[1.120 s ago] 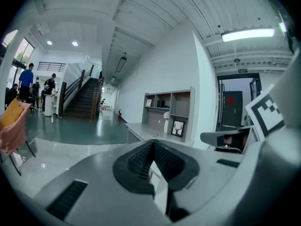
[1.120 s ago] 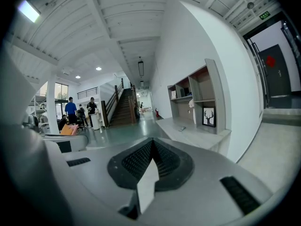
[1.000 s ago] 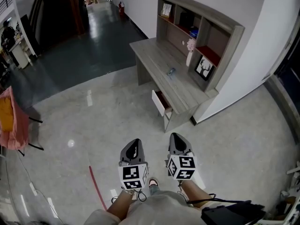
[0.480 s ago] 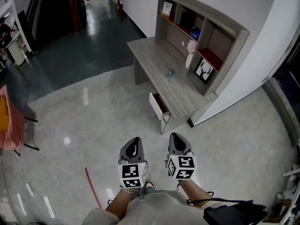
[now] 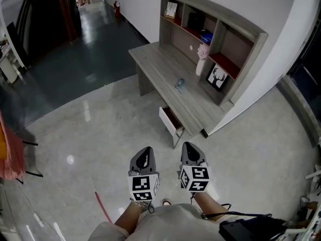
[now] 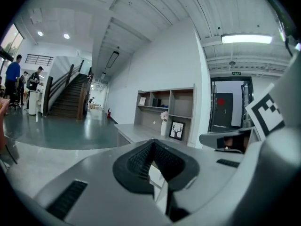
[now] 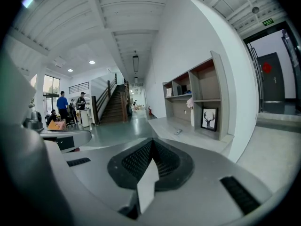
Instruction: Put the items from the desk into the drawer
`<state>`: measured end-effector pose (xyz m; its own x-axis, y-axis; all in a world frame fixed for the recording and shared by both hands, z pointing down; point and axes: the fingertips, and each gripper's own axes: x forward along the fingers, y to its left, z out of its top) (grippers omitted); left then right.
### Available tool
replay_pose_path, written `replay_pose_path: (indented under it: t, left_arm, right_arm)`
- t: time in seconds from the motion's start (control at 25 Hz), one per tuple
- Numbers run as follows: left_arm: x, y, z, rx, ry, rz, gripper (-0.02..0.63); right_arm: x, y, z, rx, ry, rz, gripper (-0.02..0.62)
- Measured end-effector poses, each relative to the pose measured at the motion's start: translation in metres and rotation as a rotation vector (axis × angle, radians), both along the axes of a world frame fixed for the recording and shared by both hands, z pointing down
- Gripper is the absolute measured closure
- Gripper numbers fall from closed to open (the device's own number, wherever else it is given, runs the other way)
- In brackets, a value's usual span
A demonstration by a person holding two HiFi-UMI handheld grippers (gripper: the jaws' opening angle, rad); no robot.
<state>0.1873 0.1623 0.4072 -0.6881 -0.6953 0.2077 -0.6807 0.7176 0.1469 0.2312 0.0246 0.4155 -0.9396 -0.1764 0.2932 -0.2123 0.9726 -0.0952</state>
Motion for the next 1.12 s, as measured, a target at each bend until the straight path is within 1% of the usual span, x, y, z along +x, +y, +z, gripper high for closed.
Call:
replay_pose_path:
  t: [0.2, 0.36, 0.6, 0.72, 0.92, 1.12]
  left_arm:
    - [-0.054, 0.008, -0.010, 0.008, -0.017, 0.039, 0.608]
    - [-0.098, 0.019, -0.010, 0.024, -0.002, 0.049, 0.609]
    - [-0.143, 0.028, 0.004, 0.019, 0.031, 0.103, 0.609]
    - [-0.166, 0.029, 0.007, 0.017, 0.029, 0.140, 0.608]
    - [-0.195, 0.028, 0.010, 0.011, 0.019, 0.207, 0.608]
    - [-0.204, 0.018, 0.017, 0.000, 0.025, 0.264, 0.608]
  right_arm:
    - [-0.042, 0.010, -0.003, 0.001, 0.006, 0.036, 0.597]
    - [-0.073, 0.020, -0.006, 0.010, 0.009, 0.057, 0.597]
    - [-0.112, 0.026, -0.003, 0.012, 0.016, 0.127, 0.597]
    - [-0.131, 0.027, 0.000, 0.006, 0.016, 0.171, 0.597]
    - [-0.153, 0.029, 0.002, 0.006, 0.007, 0.241, 0.597]
    - [-0.154, 0.022, 0.007, 0.007, 0.020, 0.305, 0.597]
